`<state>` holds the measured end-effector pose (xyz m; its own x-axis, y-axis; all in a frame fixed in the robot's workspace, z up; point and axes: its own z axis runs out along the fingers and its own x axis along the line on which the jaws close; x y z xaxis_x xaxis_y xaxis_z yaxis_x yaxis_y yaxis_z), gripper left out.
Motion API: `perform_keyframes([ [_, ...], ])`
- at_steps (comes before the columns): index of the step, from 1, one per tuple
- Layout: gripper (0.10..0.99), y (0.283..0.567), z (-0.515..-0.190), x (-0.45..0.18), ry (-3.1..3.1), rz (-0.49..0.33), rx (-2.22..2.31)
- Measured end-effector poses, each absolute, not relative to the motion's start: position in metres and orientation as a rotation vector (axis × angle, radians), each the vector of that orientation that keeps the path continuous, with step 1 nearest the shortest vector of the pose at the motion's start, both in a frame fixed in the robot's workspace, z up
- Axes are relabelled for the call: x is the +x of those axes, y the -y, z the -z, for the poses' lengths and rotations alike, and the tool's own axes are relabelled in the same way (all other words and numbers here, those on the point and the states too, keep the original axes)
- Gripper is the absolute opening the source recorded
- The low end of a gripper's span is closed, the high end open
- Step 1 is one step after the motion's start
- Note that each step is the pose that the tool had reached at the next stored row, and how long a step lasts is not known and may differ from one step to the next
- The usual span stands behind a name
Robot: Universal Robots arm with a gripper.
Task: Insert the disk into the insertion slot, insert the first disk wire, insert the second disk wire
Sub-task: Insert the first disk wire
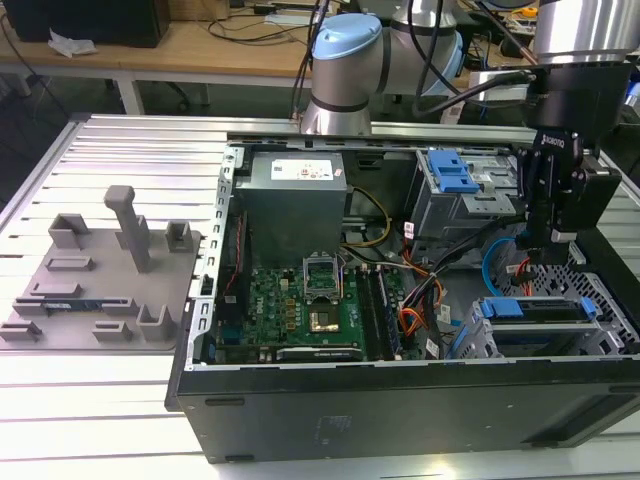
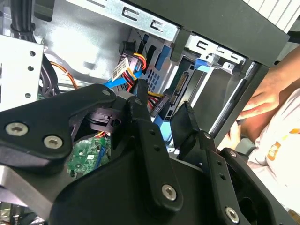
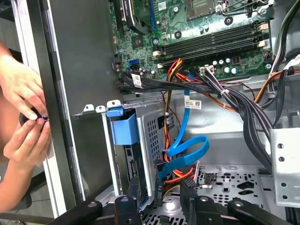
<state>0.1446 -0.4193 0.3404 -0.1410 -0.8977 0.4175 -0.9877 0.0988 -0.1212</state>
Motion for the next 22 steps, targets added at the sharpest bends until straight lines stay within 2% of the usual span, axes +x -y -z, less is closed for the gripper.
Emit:
perform_keyframes([
  [6, 0.451, 0.4182, -0.3401, 0.1445, 2.137, -0.551, 1.883],
  [7, 0.384, 0.4178, -0.3400, 0.1444, 2.137, -0.551, 1.883],
  [9, 0.384, 0.4172, -0.3401, 0.1444, 2.137, -0.552, 1.882],
  [10, 0.314, 0.4170, -0.3400, 0.1444, 2.136, -0.553, 1.882],
  [16, 0.294, 0.4163, -0.3401, 0.1444, 2.133, -0.557, 1.879],
  [18, 0.169, 0.4163, -0.3401, 0.1443, 2.133, -0.558, 1.879],
  [22, 0.165, 0.4163, -0.3401, 0.1444, 2.133, -0.558, 1.879],
])
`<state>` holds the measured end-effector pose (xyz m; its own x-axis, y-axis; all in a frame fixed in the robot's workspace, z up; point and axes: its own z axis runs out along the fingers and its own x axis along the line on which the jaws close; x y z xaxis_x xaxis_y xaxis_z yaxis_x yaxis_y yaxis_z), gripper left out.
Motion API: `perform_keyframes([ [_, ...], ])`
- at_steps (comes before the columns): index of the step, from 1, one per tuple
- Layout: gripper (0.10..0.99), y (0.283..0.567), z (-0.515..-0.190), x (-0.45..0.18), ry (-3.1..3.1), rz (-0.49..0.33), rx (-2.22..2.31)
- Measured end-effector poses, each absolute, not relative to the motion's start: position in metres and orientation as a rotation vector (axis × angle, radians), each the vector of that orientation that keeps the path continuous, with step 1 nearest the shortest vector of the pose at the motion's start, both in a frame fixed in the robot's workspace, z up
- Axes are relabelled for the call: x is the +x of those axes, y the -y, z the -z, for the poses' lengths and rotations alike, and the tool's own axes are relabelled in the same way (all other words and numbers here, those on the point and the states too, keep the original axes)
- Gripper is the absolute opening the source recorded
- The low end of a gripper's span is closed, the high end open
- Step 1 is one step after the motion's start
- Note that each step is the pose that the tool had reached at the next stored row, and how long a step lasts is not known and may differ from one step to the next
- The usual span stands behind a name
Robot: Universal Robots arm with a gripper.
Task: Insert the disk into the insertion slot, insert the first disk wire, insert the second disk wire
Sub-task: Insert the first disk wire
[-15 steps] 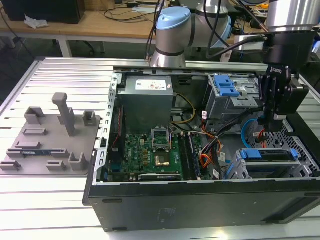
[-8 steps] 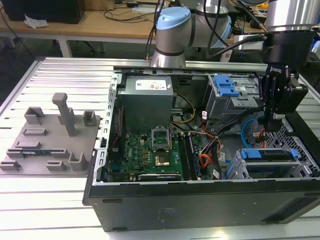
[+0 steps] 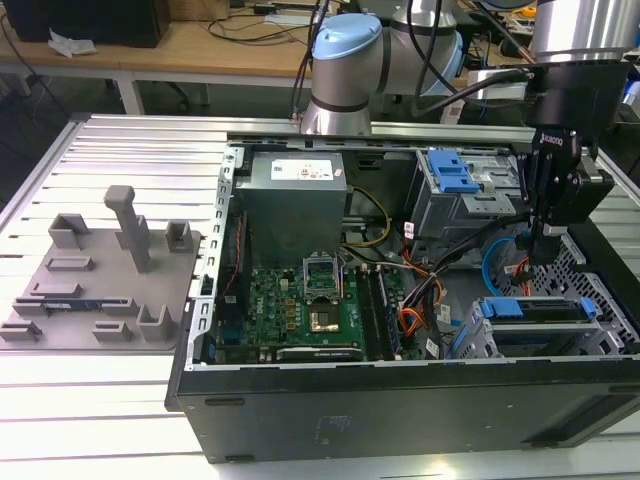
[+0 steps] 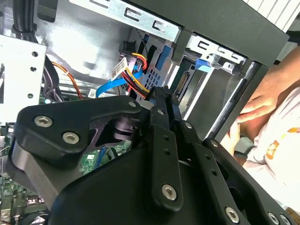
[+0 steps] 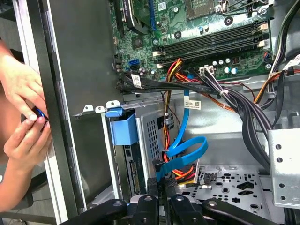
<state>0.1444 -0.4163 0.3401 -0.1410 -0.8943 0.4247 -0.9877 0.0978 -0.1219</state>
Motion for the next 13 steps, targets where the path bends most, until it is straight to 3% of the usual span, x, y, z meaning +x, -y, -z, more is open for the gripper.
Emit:
perform_keyframes([
  [13, 0.165, 0.416, -0.338, 0.167, 2.072, -0.436, 1.858],
])
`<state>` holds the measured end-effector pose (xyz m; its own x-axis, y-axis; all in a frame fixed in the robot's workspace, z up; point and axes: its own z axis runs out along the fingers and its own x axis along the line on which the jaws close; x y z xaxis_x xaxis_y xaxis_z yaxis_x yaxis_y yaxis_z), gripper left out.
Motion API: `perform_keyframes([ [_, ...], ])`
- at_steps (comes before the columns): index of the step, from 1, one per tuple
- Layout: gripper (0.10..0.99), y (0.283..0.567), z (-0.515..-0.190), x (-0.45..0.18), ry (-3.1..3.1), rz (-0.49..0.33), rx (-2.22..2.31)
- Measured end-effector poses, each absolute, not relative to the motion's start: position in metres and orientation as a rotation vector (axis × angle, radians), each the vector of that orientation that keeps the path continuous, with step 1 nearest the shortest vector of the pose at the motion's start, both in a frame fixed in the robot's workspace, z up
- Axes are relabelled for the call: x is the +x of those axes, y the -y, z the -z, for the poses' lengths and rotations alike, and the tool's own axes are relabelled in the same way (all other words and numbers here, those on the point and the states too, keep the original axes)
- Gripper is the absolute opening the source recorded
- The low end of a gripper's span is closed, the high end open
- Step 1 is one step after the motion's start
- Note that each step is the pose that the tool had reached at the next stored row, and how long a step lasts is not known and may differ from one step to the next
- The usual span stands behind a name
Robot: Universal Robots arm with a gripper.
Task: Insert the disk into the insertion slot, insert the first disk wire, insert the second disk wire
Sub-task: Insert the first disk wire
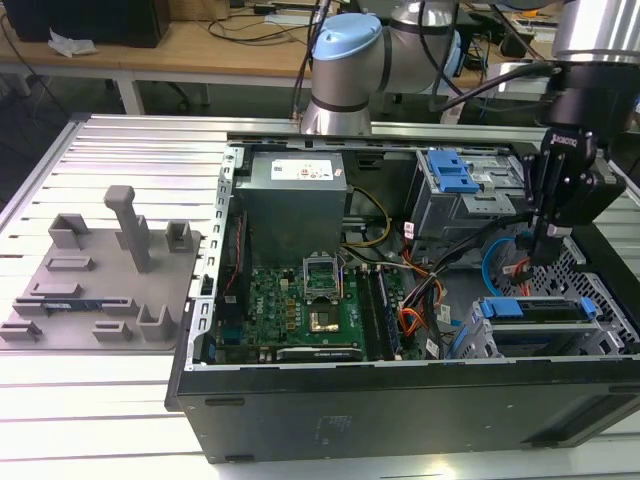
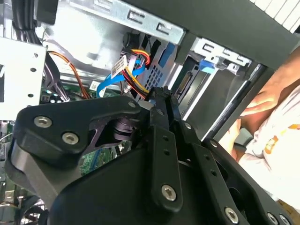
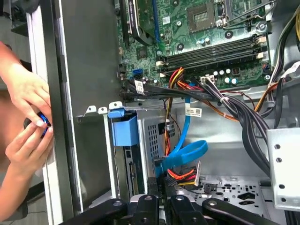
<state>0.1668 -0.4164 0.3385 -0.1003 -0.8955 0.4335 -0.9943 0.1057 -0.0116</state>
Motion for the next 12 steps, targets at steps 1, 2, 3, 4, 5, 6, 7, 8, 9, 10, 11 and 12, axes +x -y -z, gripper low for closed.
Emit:
perform_keyframes([
  [1, 0.165, 0.416, -0.338, 0.169, 2.070, -0.427, 1.859],
  [2, 0.165, 0.417, -0.338, 0.173, 2.066, -0.408, 1.862],
  [3, 0.165, 0.418, -0.338, 0.177, 2.066, -0.382, 1.867],
  [4, 0.165, 0.425, -0.338, 0.178, 2.080, -0.347, 1.883],
  [5, 0.165, 0.428, -0.338, 0.178, 2.091, -0.327, 1.895],
  [6, 0.165, 0.429, -0.338, 0.178, 2.098, -0.314, 1.902],
  [7, 0.165, 0.430, -0.338, 0.178, 2.110, -0.293, 1.914],
  [8, 0.165, 0.431, -0.338, 0.178, 2.126, -0.264, 1.930],
  [9, 0.165, 0.432, -0.338, 0.178, 2.144, -0.228, 1.949],
  [10, 0.165, 0.435, -0.339, 0.178, 2.168, -0.179, 1.974],
  [11, 0.165, 0.437, -0.339, 0.178, 2.178, -0.151, 1.986],
  [12, 0.165, 0.439, -0.340, 0.178, 2.182, -0.134, 1.992],
])
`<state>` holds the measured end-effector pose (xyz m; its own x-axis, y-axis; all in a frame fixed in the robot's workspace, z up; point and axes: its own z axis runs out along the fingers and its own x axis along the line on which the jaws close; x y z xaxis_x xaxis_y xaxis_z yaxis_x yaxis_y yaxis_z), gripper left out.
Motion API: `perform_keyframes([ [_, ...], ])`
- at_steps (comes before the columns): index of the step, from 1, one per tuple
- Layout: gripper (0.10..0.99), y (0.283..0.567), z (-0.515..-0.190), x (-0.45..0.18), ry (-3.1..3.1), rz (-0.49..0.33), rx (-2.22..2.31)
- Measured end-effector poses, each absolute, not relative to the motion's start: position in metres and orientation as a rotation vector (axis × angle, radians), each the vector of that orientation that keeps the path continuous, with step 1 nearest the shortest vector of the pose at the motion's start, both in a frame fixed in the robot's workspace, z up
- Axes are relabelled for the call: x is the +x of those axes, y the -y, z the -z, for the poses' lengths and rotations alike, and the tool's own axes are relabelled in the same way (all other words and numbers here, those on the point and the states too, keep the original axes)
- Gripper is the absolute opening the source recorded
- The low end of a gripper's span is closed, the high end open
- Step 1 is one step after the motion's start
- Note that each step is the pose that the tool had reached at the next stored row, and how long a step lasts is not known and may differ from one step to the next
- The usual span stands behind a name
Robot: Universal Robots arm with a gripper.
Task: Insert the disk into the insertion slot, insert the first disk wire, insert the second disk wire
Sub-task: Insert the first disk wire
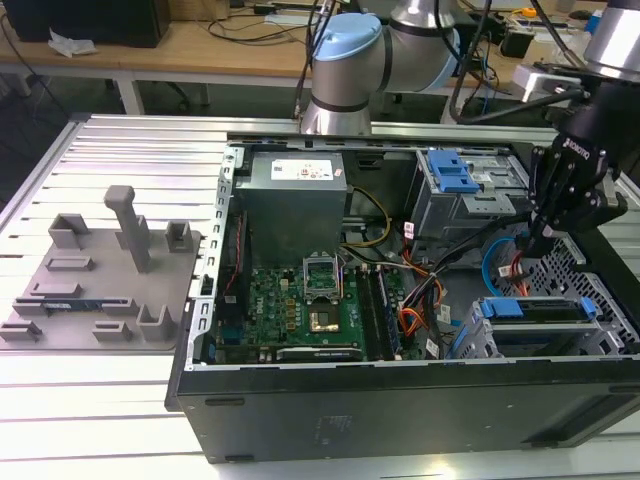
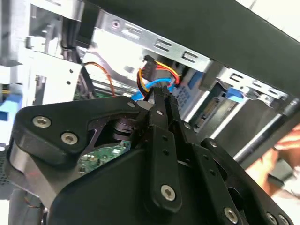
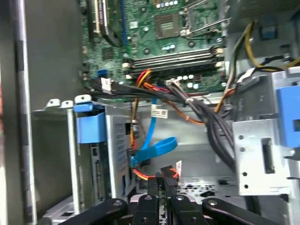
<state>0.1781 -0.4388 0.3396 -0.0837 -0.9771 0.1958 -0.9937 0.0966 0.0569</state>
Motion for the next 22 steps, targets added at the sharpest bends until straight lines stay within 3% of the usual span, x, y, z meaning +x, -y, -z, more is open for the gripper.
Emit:
perform_keyframes([
  [9, 0.165, 0.457, -0.347, 0.180, 2.185, -0.083, 2.000],
  [14, 0.165, 0.486, -0.347, 0.183, 2.189, -0.075, 2.004],
  [22, 0.165, 0.492, -0.347, 0.183, 2.167, -0.091, 2.000],
])
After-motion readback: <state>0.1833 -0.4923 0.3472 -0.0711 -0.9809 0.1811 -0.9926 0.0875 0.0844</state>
